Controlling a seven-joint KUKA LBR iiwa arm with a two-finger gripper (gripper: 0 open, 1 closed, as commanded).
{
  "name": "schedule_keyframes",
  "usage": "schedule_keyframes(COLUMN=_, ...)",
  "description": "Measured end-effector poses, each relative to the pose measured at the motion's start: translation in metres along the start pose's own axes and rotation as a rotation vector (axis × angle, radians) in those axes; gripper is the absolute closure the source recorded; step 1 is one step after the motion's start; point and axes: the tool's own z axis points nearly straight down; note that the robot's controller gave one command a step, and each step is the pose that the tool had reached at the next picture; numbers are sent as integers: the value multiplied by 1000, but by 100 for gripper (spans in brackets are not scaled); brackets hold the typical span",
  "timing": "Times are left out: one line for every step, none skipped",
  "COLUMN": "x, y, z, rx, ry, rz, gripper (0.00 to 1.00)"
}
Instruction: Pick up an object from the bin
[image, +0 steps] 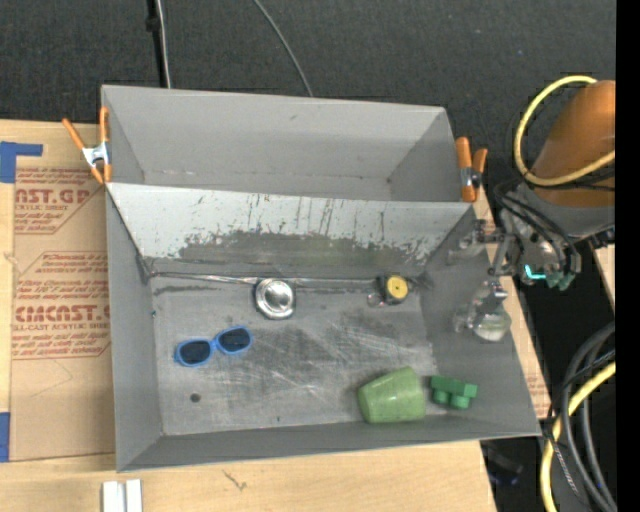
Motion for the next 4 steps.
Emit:
schedule_keyframes(x=24, y=33, z=126, rx=-3, ry=-3, rz=-377, gripper=0)
schedule_keyframes(x=28, y=32, z=121, rx=2, ry=-7, rz=-981, gripper=0)
schedule_keyframes(x=28, y=33, z=121, rx=2, ry=-7, rz=-981, gripper=100)
schedule_keyframes(x=1, y=13, z=64, rx=8, ry=-13, rz=-995, gripper=100)
